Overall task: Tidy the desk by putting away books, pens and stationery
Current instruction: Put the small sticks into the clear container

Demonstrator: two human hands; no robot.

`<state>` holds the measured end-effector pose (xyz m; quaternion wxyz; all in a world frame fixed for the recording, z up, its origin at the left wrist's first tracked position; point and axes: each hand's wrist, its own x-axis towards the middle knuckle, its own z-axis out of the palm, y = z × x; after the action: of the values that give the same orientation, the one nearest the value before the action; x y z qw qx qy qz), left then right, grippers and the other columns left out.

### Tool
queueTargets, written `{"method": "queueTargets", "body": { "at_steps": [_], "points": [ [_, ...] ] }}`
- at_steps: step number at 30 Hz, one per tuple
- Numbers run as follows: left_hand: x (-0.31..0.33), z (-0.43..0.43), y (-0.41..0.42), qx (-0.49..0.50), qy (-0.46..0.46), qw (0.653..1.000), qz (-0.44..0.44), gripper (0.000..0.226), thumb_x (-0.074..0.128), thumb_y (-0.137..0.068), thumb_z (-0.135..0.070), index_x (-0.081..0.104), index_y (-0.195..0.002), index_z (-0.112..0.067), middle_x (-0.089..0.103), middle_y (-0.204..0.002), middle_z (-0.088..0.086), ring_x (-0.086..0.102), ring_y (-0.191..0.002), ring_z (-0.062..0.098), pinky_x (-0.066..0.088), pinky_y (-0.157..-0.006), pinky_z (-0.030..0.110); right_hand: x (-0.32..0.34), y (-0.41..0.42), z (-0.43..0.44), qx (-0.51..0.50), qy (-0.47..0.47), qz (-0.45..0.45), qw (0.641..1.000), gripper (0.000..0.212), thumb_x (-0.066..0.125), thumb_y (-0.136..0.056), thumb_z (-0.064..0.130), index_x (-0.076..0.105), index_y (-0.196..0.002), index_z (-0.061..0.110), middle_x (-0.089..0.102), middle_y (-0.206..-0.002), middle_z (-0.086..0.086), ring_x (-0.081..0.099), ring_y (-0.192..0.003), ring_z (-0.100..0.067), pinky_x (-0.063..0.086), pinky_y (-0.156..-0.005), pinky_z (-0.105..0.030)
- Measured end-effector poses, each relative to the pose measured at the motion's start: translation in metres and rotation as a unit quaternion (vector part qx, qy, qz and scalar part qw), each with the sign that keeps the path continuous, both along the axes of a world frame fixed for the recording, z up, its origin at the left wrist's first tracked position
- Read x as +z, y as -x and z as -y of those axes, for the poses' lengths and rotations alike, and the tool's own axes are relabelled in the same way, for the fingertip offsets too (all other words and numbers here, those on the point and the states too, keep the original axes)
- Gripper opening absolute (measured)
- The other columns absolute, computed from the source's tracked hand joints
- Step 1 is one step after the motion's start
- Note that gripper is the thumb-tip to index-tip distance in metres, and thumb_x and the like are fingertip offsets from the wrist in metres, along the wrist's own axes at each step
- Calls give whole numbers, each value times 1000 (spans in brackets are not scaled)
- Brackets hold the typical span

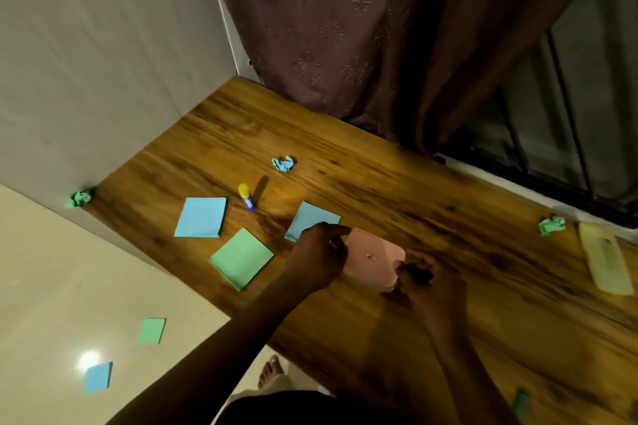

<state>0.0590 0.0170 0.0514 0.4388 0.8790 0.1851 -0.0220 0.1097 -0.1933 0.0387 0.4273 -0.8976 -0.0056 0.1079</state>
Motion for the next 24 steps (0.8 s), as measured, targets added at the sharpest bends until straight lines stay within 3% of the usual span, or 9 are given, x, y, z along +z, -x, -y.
{"method": "queueTargets", "body": {
  "at_steps": [3,10,16,21,24],
  "points": [
    [-2,-4,5,-13,1,1000,-7,45,62,-96,-9,61,-139,-24,67,-122,0,69,-91,17,60,-69,29,-5,7,-1,5,9,-2,1000,36,80,-86,26,69,-121,21,74,-117,-3,73,-95,-17,63,-75,-33],
    [-6,-20,2,2,20,1000,-4,43,65,-97,-16,61,-139,-25,67,-123,-2,68,-95,13,59,-64,23,-1,4,-15,24,10,13,1000,33,79,-89,24,70,-120,18,75,-115,-1,70,-93,-12,48,-65,-14],
    [-9,-25,-8,-14,24,999,-17,43,67,-93,-12,65,-135,-21,73,-116,5,69,-82,11,59,-73,23,-2,10,-17,26,5,28,999,32,76,-91,22,69,-122,18,73,-118,-1,65,-94,-8,47,-67,-13],
    [-13,-30,-11,-55,22,998,-29,57,72,-89,-9,58,-143,-25,74,-98,-1,68,-74,4,50,-57,6,-5,19,-16,32,46,47,997,34,73,-94,20,68,-127,16,72,-126,-3,70,-109,-19,54,-76,-20],
    [-12,-30,-18,-76,14,997,-31,55,68,-91,-8,59,-141,-30,71,-98,-1,63,-70,2,45,-52,4,-6,14,-16,53,101,42,993,30,70,-96,22,71,-125,14,75,-118,-4,75,-97,-18,47,-61,-11]
  ]
}}
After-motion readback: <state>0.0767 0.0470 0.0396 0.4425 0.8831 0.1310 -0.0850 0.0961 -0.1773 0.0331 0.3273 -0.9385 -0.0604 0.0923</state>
